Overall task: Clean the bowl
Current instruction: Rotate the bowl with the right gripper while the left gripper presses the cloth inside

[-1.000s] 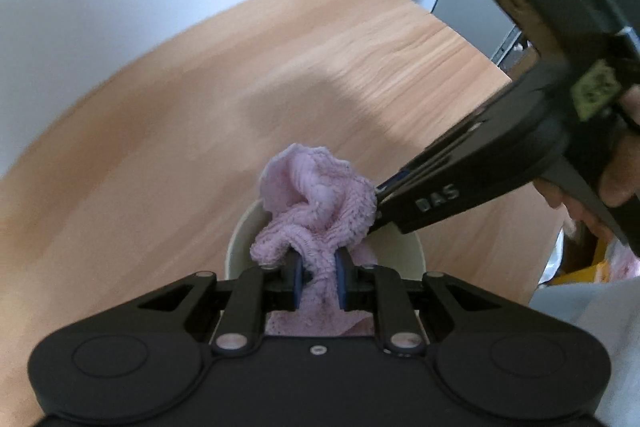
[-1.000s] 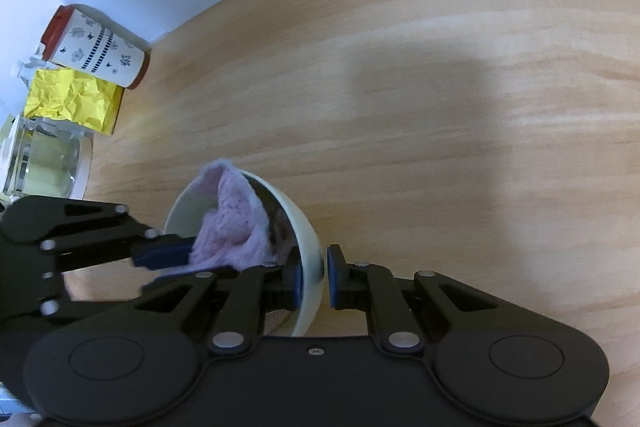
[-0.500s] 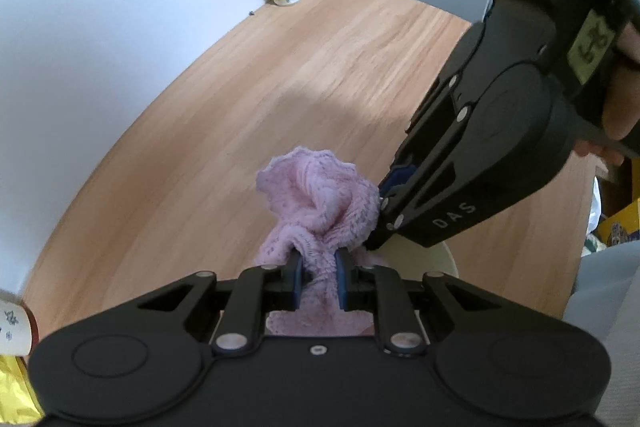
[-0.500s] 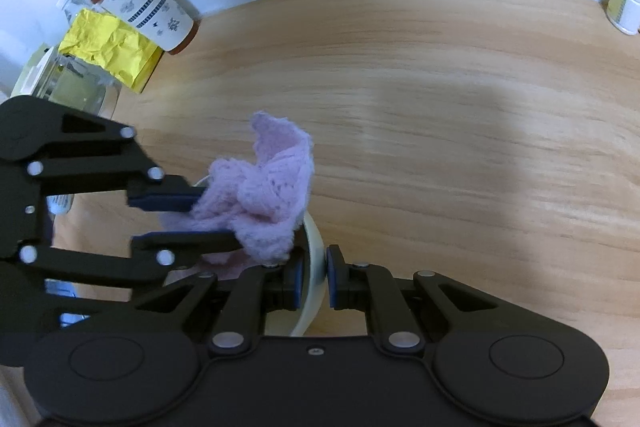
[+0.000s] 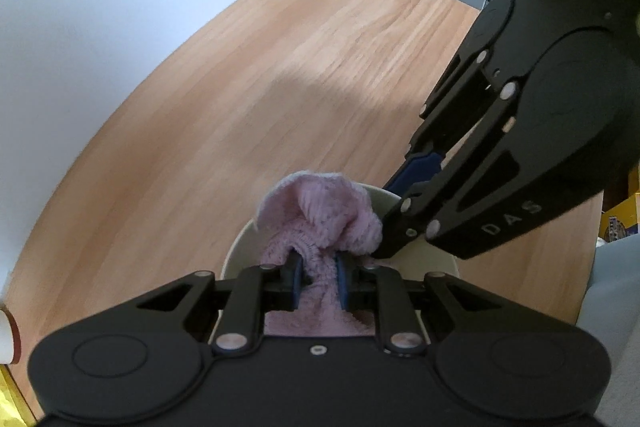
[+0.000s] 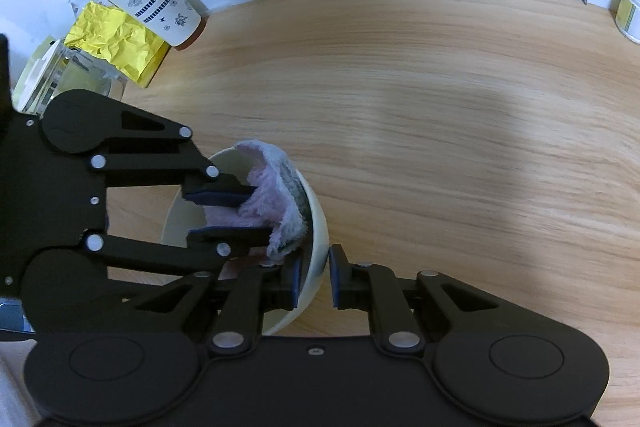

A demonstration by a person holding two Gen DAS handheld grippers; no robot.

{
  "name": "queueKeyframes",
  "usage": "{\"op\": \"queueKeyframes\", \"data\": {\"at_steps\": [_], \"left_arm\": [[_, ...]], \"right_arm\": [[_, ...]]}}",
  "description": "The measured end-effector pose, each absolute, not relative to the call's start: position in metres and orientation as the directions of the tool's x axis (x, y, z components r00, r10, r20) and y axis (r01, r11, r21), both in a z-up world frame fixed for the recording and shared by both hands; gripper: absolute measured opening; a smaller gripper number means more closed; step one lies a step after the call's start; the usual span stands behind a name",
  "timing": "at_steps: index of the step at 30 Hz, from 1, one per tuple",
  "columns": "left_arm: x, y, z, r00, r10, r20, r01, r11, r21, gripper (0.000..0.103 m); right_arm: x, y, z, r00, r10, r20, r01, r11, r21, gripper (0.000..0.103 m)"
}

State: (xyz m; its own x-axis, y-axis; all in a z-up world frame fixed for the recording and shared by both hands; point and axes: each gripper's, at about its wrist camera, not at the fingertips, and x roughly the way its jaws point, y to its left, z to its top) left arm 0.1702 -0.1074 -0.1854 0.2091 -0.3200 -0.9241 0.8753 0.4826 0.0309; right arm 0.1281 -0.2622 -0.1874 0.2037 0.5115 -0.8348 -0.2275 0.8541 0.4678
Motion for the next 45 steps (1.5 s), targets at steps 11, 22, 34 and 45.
{"op": "queueKeyframes", "data": {"at_steps": [11,22,34,45], "left_arm": [[0.169,-0.108,-0.191,0.150,-0.298,-0.943,0.882,0.470,-0.009,0.018],[0.160,-0.104,-0.159,0.177,-0.380,-0.908,0.868,0.495,-0.038,0.018],[0.151,-0.112,-0.162,0.150,-0.386,-0.910,0.911,0.412,-0.025,0.018],[0.159,-0.114,-0.176,0.076,-0.376,-0.924,0.907,0.411,-0.093,0.018]], "right_arm": [[0.128,-0.262,-0.187,0.190,0.523,-0.831,-0.192,0.850,0.491,0.022],[0.116,-0.305,-0.166,0.306,0.609,-0.732,-0.009,0.771,0.637,0.025],[0.151,-0.312,-0.171,0.336,0.607,-0.720,-0.034,0.772,0.635,0.025],[0.206,-0.272,-0.177,0.113,0.606,-0.788,-0.286,0.779,0.558,0.026]]}}
